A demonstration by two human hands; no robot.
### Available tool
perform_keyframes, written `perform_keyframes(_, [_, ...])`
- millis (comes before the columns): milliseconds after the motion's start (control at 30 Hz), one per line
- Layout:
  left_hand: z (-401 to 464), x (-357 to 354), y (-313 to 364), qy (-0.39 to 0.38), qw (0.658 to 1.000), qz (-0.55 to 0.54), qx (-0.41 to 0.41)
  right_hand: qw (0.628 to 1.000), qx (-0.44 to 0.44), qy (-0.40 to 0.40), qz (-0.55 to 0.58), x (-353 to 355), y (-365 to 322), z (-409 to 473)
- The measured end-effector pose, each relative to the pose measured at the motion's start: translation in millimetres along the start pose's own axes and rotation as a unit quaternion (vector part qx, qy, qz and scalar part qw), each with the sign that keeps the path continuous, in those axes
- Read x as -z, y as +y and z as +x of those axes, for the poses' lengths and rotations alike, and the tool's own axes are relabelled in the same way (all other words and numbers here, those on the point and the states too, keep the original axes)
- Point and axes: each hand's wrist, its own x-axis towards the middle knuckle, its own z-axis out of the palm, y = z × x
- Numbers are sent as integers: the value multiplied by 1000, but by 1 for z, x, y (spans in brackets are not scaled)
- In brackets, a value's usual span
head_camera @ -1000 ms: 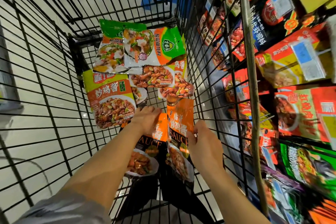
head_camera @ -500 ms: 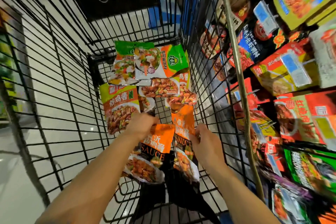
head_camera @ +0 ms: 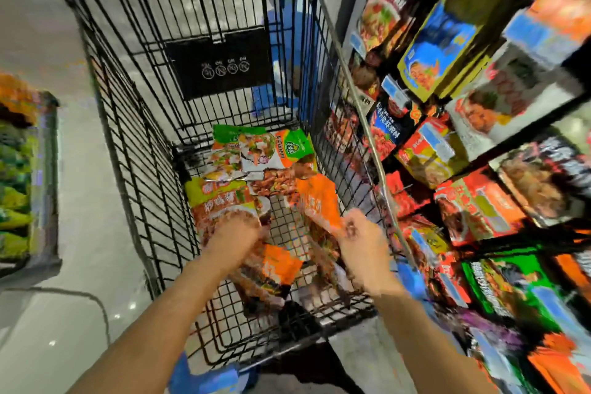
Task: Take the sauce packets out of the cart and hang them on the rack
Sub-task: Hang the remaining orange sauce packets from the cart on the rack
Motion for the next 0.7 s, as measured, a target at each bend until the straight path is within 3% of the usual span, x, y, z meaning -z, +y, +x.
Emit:
perform_keyframes(133, [-35, 42, 10, 36, 998, -53, 26, 994, 25, 92, 46, 27, -16, -25])
perform_keyframes(200, [-53, 78, 24, 113, 986, -116, 36, 989, 54, 119, 68, 43, -23, -43])
perform_keyframes(300, [-78, 133, 41, 242, 963, -121, 2, 976, 98, 163, 105, 73, -36, -67])
perform_keyframes(433, [-100, 198, 62, 411, 899, -138, -61, 945, 135, 251, 162, 128, -57, -91])
perform_keyframes(567, [-119, 263, 100, 489, 858, -94, -126, 908, 172, 337, 181, 197, -72, -115])
perform_keyframes(700, [-125, 312, 145, 579, 794, -55, -176, 874, 208, 409, 157, 267, -72, -140])
